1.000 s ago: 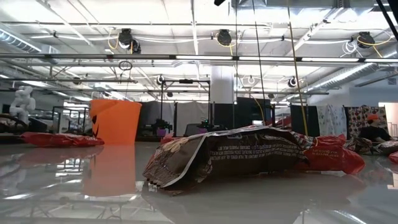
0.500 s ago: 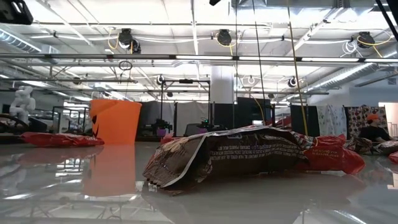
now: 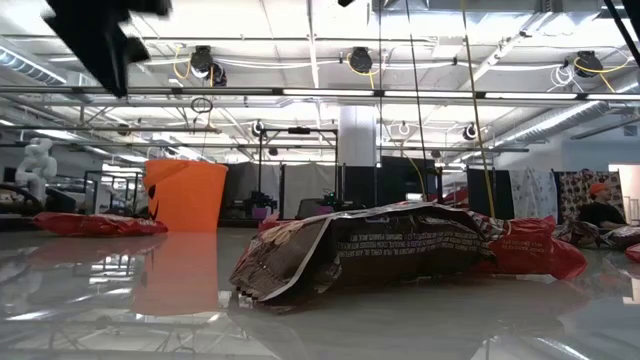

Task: Sort candy by brand, put in halloween buckets
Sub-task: Put the red chocolate bar into the pink bucket

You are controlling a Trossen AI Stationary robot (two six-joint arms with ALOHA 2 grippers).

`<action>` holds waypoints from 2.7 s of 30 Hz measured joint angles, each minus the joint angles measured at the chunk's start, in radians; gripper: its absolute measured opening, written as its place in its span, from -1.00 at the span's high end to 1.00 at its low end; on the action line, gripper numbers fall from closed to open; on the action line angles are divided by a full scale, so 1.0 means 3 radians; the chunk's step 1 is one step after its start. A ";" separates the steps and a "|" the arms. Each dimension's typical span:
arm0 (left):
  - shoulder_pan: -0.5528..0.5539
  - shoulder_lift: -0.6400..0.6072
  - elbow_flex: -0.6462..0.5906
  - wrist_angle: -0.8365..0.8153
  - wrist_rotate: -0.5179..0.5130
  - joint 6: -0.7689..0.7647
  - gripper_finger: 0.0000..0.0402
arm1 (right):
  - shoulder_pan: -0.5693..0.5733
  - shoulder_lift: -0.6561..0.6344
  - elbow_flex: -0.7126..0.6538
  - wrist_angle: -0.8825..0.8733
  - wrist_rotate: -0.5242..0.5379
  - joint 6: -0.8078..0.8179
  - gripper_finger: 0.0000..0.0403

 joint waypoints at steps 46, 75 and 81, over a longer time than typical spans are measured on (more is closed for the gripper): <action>0.0697 0.1512 -0.0726 0.0630 0.0356 0.0232 0.66 | -0.0587 0.0027 0.0000 -0.0278 -0.0262 -0.0270 0.46; -0.0363 -0.0253 0.0263 -0.0354 0.1982 -0.1660 0.84 | -0.0412 0.0027 0.0000 -0.0265 -0.0352 -0.0323 0.46; -0.0927 -0.0250 0.0114 0.0145 0.1696 -0.2115 0.83 | -0.0355 0.0027 0.0000 -0.0154 -0.0352 -0.0395 0.46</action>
